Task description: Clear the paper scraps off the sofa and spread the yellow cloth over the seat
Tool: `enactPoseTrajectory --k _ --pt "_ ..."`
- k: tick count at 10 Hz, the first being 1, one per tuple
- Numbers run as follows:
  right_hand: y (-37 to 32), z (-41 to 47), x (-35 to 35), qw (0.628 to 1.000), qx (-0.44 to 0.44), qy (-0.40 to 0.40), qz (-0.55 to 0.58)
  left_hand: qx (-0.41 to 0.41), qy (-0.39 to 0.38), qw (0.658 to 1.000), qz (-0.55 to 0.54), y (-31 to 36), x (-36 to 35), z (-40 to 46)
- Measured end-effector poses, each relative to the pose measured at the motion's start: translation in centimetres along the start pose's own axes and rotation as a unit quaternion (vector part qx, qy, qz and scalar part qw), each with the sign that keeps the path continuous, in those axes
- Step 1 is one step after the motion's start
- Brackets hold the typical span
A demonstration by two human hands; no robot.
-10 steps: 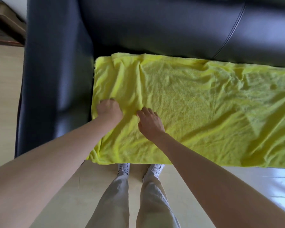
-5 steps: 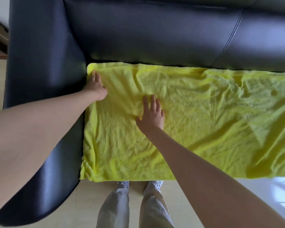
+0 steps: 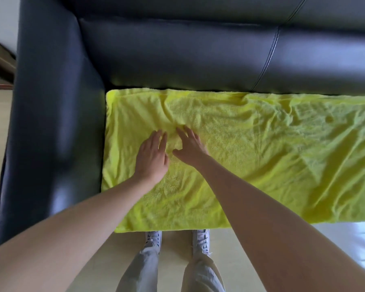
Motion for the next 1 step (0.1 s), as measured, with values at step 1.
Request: enactPoseTrajectory --k 1 --pt "1.23 -4.13 -0.59 0.995 0.014 0.096 -0.032 0.009 -0.028 1.0 0.012 1.61 -1.34 -3.65"
Point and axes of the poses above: each hand's wrist, its own z-axis towards the middle knuckle, its own x-axis out of the back of the hand, y = z × x, the point moved 7 cm from there along z, towards the middle knuckle, and after that the axes turned 12 degrees about x, right-handed, at the moved point
